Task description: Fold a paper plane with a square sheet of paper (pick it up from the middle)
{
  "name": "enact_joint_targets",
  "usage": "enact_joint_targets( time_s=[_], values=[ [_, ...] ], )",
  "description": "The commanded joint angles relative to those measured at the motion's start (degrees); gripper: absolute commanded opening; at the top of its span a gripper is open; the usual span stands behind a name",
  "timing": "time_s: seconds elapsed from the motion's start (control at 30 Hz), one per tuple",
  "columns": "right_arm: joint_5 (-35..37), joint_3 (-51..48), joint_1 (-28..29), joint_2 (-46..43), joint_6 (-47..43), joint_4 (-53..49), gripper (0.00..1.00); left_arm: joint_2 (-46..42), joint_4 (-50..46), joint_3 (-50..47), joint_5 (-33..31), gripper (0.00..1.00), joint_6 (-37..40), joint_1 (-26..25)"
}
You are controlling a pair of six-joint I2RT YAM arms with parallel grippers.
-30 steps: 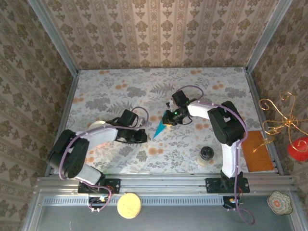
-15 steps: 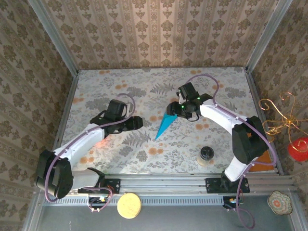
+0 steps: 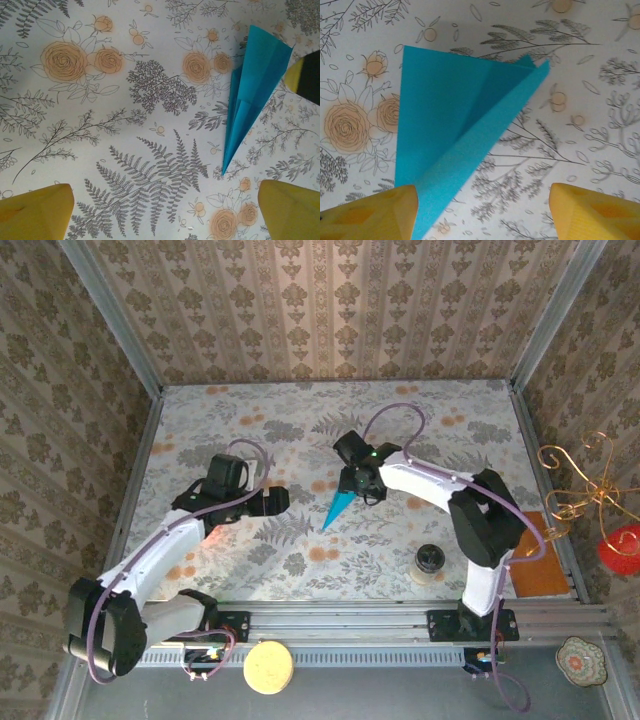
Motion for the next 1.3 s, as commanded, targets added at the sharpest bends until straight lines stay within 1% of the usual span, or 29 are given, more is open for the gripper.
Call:
enact_joint_targets(
  time_s=[0.0,0.13,0.3,0.4,0.53,0.67,0.9,1.0,1.07,1.17,1.27],
  values=[
    [3.5,3.9,2.0,2.7,3.0,-2.8,0.73,-1.2,-0.2,-1.3,-1.0,0.97,1.9,0.2],
    [3.8,7.2,2.9,5.8,3.6,-4.6,0.75,-1.2,-0.4,-1.5,-1.3,0.98,1.9,0.3],
    [5.1,7.3,3.0,6.9,5.0,-5.6,0.74,-2.2,-0.6,-1.7,-2.2,0.99,2.0,0.2],
    [6.0,6.8,3.0,6.5,5.6,-6.6,0.67,-2.2,-0.5,-1.8,-2.2,0.99,1.9,0.2],
    [6.9,5.2,3.1,5.1,6.5,-6.1,0.53,-1.6,-0.6,-1.4,-2.2,0.99,2.0,0.2],
    [6.6,4.3,3.0,4.6,7.0,-5.2,0.43,-1.1,-1.0,-1.0,-2.0,0.99,2.1,0.2],
    [6.8,4.2,3.1,5.2,7.4,-4.6,0.33,-1.0,-1.3,-1.1,-2.4,1.0,1.9,0.2],
    [7.3,3.9,3.0,5.0,7.4,-4.6,0.27,-0.7,-1.3,-1.0,-2.5,1.0,1.9,0.2],
    [7.8,3.7,3.1,4.7,7.4,-4.8,0.24,-0.4,-1.5,-0.8,-2.6,1.0,1.8,0.2],
    [9.3,3.5,3.1,4.0,7.5,-5.4,0.22,0.0,-1.6,-0.7,-2.5,1.0,0.9,0.4],
    [10.4,3.1,3.1,3.1,7.4,-5.7,0.16,0.5,-1.4,-0.5,-1.8,1.0,0.2,0.8]
  ],
)
